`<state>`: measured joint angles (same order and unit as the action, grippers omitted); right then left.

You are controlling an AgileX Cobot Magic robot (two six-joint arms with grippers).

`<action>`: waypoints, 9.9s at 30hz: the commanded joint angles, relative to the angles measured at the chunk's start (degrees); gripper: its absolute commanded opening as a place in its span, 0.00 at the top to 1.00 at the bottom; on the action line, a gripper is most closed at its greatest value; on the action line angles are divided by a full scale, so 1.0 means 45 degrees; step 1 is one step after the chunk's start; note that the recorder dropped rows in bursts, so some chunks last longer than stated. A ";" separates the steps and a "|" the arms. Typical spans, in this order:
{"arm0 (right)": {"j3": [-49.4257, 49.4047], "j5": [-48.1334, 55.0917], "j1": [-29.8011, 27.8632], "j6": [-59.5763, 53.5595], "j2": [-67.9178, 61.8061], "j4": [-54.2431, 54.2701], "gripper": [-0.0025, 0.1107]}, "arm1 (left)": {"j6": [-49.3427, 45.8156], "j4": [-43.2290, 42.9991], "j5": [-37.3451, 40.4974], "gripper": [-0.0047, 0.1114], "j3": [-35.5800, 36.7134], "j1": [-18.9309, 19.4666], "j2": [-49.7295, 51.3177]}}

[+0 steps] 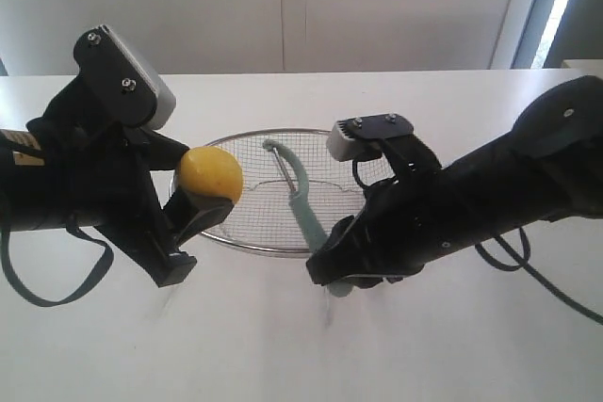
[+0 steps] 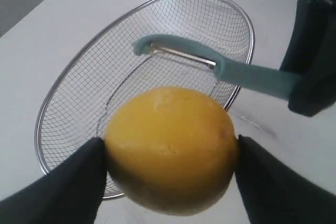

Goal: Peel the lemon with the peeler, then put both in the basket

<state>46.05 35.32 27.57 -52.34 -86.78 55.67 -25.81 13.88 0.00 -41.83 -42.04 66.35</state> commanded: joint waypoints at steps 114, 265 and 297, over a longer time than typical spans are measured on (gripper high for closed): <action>0.2144 -0.5773 -0.0928 0.1655 -0.2880 -0.2669 0.98 | 0.1422 0.0308 0.2393 0.96 -0.6733 0.2460 0.9555; -0.5943 -0.4729 -0.4839 0.3681 1.6340 -0.2669 0.98 | 0.4692 -0.0452 0.6670 0.96 0.5182 0.8235 -1.3629; -0.8533 -0.4809 -0.4839 0.3681 1.7946 -0.7045 0.98 | 0.4692 -0.0452 0.5229 0.96 0.8750 0.8229 -1.4744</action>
<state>9.42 14.19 6.33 -35.56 -6.63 31.77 -4.78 11.15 25.23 -4.96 -5.11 0.21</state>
